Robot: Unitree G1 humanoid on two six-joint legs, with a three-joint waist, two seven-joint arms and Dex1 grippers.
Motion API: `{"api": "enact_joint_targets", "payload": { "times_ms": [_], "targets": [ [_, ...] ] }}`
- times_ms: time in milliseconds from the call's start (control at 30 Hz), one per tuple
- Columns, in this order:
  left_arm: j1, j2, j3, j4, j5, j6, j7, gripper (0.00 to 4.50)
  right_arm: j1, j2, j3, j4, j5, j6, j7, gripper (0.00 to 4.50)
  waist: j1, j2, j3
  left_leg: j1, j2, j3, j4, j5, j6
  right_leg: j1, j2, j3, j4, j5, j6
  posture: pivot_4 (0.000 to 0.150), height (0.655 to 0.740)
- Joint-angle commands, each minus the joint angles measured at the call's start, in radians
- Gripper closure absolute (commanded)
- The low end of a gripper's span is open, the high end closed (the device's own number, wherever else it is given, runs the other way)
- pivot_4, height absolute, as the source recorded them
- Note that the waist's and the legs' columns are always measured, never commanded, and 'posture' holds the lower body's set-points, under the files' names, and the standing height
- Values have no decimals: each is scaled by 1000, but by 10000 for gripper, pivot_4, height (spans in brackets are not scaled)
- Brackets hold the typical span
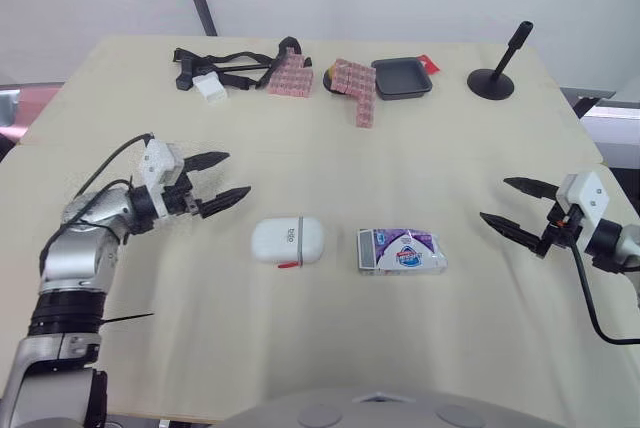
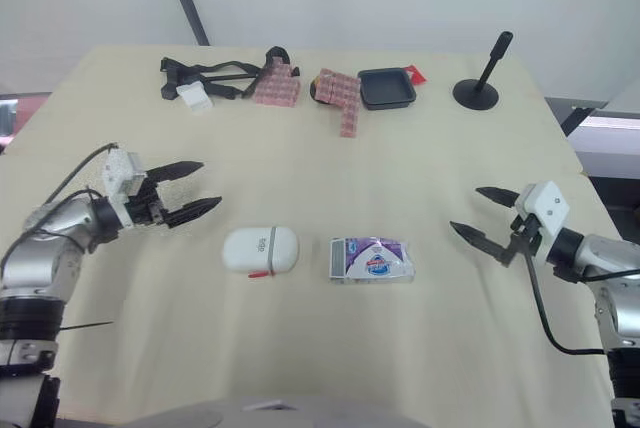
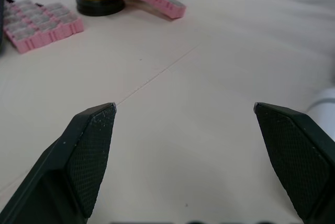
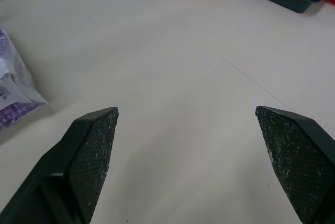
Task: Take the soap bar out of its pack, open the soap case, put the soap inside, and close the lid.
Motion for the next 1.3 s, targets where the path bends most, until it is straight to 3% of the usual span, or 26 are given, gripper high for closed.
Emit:
{"api": "enact_joint_targets", "payload": {
  "times_ms": [33,367,567,833,1100,1300],
  "targets": [
    [45,31,11,-36,-34,-67,-117,163,-10,-35,-22,2,3,-12,27,0,2,0,0,0,0,0,0,0,0,0,0,0,0,0,0,1500,7400],
    [248,52,25,-240,-120,-155,-301,163,4,-65,-26,0,0,-15,68,0,14,0,0,-2,3,0,0,0,0,-3,-1,-1,2,-1,-1,1500,7400],
    [410,16,44,-422,-187,-124,-225,163,13,-73,-43,-18,25,18,77,0,13,0,0,-4,3,1,1,0,0,-5,-1,-1,3,-1,-1,1500,7400],
    [517,0,63,-478,-169,-137,-152,163,10,-121,-14,-58,15,25,157,0,11,1,0,-3,4,2,1,0,0,-6,-1,-1,0,-1,-2,1500,7400],
    [587,-9,36,-537,-138,-135,-83,163,-47,-263,80,-242,72,191,311,0,6,2,-2,-3,5,2,1,0,1,-6,0,-1,0,-1,-2,1500,7400],
    [625,-8,17,-577,-126,-164,-89,163,-117,-283,183,-419,79,305,299,0,7,2,-2,-2,6,2,1,0,1,-7,0,-1,1,-1,-2,1500,7400]
  ]
}}
